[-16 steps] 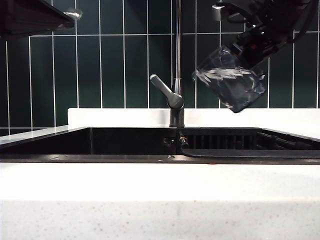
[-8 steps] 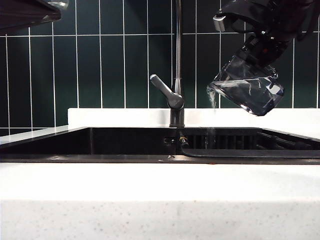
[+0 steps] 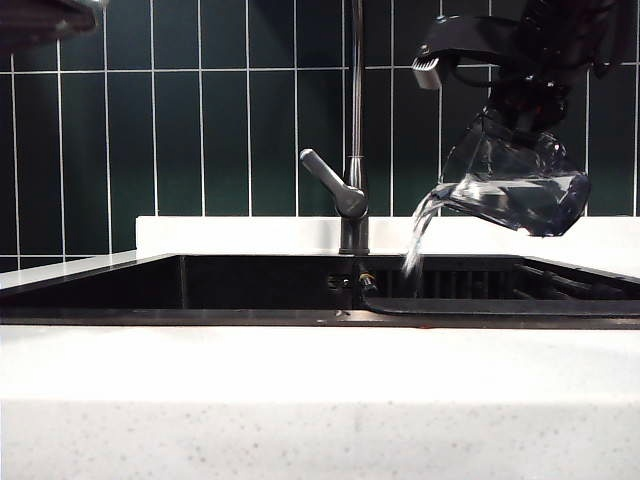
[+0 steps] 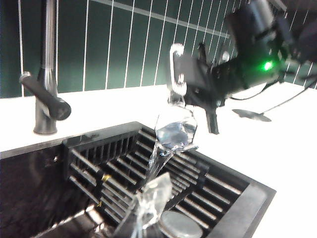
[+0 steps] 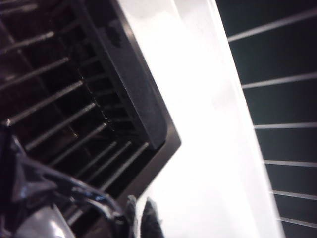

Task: Pick up the mug next to the sink, go to the faucet to get some water, pour the water into the sink, and finally put the mug back to its place.

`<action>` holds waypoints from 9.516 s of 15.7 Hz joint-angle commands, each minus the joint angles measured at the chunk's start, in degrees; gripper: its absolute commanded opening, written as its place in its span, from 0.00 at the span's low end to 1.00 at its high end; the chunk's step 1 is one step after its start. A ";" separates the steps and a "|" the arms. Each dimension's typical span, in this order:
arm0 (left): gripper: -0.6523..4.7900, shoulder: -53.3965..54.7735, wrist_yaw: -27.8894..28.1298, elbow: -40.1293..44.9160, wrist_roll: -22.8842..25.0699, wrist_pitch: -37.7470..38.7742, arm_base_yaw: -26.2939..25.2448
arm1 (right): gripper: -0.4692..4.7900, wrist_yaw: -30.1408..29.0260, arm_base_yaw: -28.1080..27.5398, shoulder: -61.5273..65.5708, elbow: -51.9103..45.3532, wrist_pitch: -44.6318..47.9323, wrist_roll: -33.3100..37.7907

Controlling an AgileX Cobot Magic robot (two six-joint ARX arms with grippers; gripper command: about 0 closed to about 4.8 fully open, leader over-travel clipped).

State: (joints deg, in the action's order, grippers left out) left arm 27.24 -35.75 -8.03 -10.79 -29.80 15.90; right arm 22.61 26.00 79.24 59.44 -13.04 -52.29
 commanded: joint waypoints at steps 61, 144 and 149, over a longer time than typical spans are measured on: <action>0.11 -0.94 -4.59 1.11 -4.24 -0.77 -0.07 | 0.07 -53.20 -44.76 4.15 -27.39 53.35 53.46; 0.11 -27.23 17.20 5.05 10.16 28.55 -0.07 | 0.31 -48.46 -45.75 13.29 -22.99 51.58 49.31; 0.11 -27.23 16.24 5.05 10.16 28.94 -0.07 | 0.31 -48.43 -45.72 10.12 -23.30 48.78 49.20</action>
State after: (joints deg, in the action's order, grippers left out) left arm -0.01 -18.96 -2.85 -0.86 -0.32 15.77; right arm -25.52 -19.77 89.84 36.21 36.01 -3.05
